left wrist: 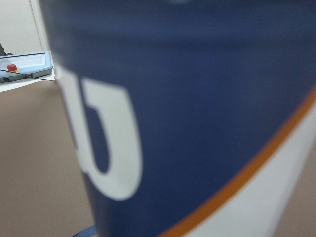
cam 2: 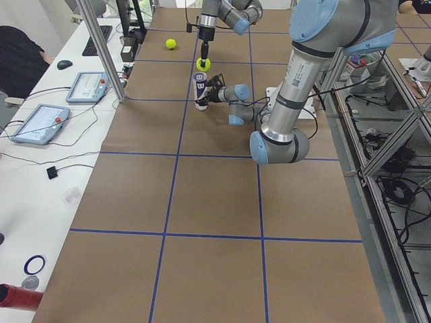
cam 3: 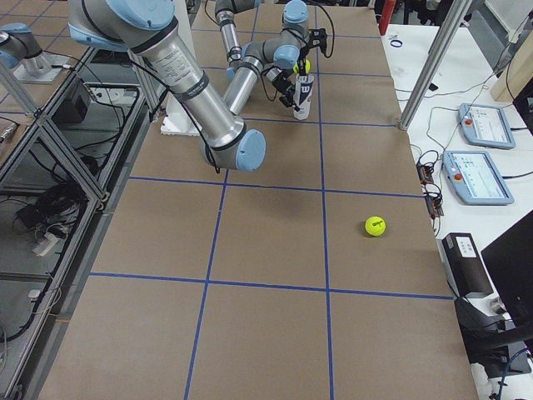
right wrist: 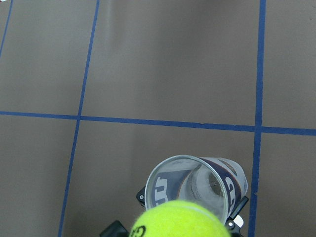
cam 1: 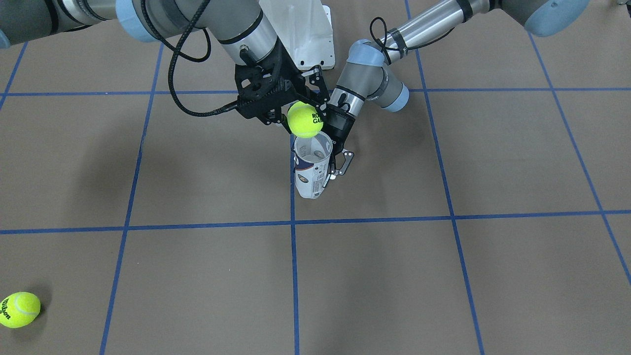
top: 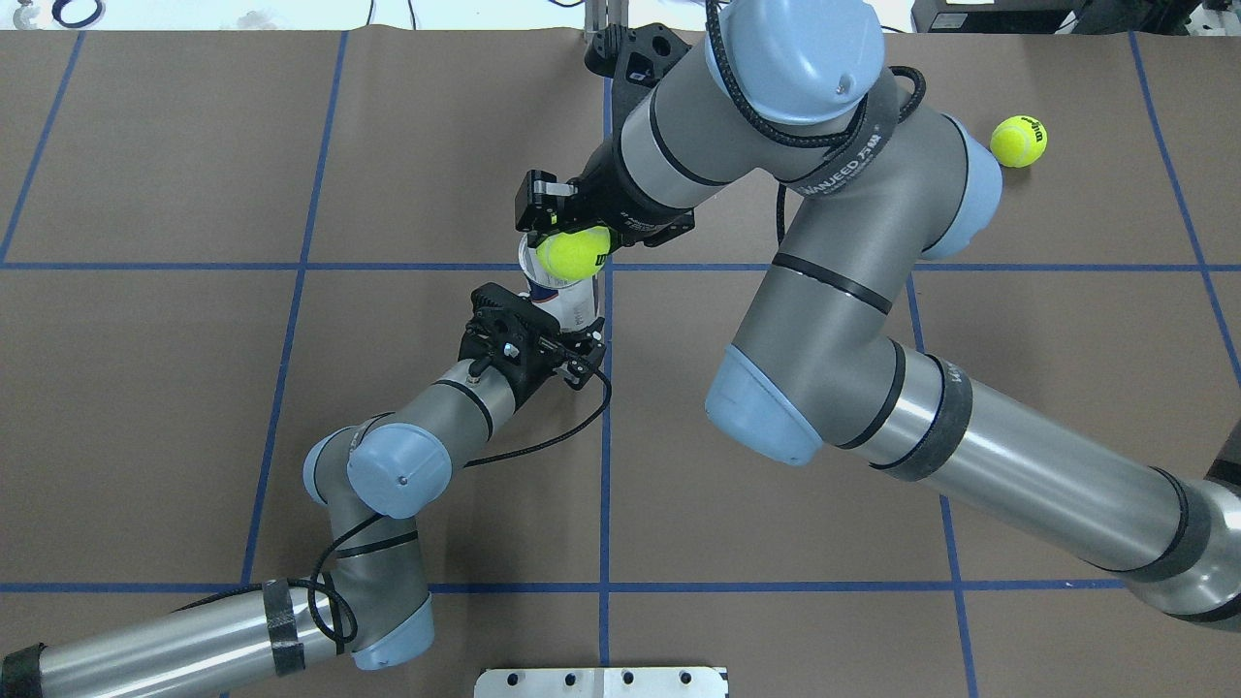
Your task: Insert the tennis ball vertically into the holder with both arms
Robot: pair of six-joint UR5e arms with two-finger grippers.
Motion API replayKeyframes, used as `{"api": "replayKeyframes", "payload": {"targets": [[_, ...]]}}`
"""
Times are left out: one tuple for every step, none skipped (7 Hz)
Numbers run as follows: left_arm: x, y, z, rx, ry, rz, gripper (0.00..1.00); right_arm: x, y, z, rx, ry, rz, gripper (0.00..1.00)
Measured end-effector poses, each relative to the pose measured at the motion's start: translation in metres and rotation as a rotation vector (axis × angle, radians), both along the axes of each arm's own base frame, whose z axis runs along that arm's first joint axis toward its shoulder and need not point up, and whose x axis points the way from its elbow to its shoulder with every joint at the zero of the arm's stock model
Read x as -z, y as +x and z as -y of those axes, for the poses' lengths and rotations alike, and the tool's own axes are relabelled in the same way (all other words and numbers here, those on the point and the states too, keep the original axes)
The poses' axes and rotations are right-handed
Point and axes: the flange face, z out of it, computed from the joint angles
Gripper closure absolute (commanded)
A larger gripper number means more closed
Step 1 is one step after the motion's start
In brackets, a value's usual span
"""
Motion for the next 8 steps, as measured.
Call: {"api": "replayKeyframes", "payload": {"targets": [[-0.001,0.0,-0.001,0.0,0.002,-0.006,0.18,0.003,-0.004,0.004,-0.012,0.005,-0.006,1.0],[-0.004,0.001,-0.001,-0.001,0.002,-0.007,0.18,0.004,-0.007,0.008,-0.018,0.009,-0.014,1.0],[-0.005,0.002,-0.001,0.002,0.003,-0.008,0.18,0.002,-0.01,0.01,-0.021,0.009,-0.021,1.0],[-0.007,0.002,-0.001,0.007,0.003,-0.009,0.18,0.0,-0.013,0.011,-0.023,0.009,-0.027,1.0],[-0.007,0.002,-0.001,0.009,0.003,-0.01,0.2,0.0,-0.016,0.011,-0.027,0.011,-0.031,1.0],[-0.006,0.002,-0.001,0.01,0.003,-0.011,0.2,0.001,-0.018,0.01,-0.029,0.013,-0.032,1.0],[-0.006,0.002,0.0,0.012,0.004,-0.013,0.2,0.002,-0.019,0.009,-0.029,0.015,-0.032,1.0],[-0.005,0.002,0.0,0.013,0.004,-0.014,0.2,0.002,-0.02,0.008,-0.029,0.015,-0.033,1.0]]}}
